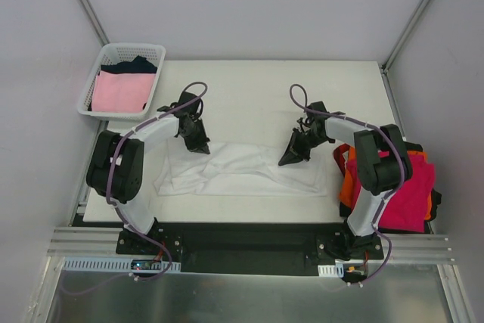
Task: Fold and stack the t-shirts
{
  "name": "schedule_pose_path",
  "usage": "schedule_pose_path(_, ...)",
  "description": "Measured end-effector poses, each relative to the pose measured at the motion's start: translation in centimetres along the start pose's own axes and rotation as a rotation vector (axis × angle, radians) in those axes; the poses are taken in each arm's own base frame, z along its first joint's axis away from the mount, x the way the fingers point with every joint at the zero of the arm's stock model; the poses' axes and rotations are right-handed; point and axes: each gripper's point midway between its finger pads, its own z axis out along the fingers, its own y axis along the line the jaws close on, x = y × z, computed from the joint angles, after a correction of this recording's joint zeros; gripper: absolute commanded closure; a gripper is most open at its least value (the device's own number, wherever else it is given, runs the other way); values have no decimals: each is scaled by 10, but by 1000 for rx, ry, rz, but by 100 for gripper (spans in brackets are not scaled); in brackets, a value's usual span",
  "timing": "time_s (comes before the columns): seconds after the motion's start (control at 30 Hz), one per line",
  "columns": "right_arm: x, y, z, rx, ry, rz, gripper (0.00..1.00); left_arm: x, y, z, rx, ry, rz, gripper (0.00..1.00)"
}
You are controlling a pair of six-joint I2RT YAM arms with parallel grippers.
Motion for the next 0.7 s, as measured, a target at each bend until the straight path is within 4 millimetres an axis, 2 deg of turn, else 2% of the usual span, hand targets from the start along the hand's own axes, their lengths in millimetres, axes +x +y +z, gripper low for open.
schedule_pose_path(0.23, -5, 8, 9, 3, 13, -12, 95, 28, 12, -10, 4, 9, 0, 100)
schedule_pose_path(0.43, -2, 12, 12, 6, 21, -27, 95, 57, 16, -18, 22, 27, 6, 100)
schedule_pose_path(0.7, 4, 4, 16, 23, 34, -25, 95, 95, 17, -30, 62, 38, 19, 100)
